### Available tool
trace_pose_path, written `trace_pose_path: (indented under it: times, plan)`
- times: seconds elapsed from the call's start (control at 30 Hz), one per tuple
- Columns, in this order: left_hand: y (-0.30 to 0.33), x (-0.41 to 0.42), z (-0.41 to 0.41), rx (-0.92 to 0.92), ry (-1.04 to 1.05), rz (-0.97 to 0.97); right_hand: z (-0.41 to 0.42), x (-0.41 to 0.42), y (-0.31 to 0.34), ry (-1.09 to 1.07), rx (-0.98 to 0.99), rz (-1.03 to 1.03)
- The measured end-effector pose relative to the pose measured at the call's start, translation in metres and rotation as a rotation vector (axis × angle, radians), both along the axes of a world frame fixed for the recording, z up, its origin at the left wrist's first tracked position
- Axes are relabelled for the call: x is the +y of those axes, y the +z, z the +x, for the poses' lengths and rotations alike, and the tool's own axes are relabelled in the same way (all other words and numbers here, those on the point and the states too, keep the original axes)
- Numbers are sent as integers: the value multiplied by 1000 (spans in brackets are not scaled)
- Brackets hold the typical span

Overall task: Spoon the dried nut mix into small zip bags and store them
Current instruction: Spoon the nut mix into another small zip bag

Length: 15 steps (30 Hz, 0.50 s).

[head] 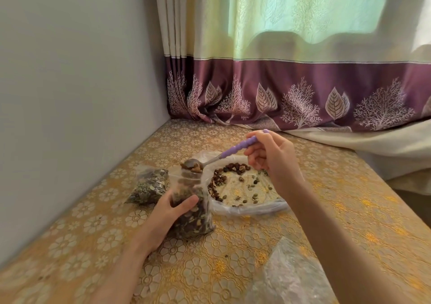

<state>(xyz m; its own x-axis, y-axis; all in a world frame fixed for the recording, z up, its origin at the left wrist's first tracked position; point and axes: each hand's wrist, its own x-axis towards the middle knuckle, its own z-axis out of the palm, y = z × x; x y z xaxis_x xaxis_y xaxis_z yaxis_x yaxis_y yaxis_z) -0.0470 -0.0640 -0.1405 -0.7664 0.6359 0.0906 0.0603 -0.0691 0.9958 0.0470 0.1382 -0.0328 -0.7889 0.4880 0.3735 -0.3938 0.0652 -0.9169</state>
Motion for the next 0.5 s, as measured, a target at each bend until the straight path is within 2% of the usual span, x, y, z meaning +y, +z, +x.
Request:
trace_pose_path:
  times: [0.27, 0.5]
  plan:
    - [-1, 1, 0, -11, 26, -12, 3, 3, -3, 49, 39, 11]
    - [0, 1, 0, -11, 87, 37, 8, 21, -16, -61, 93, -261]
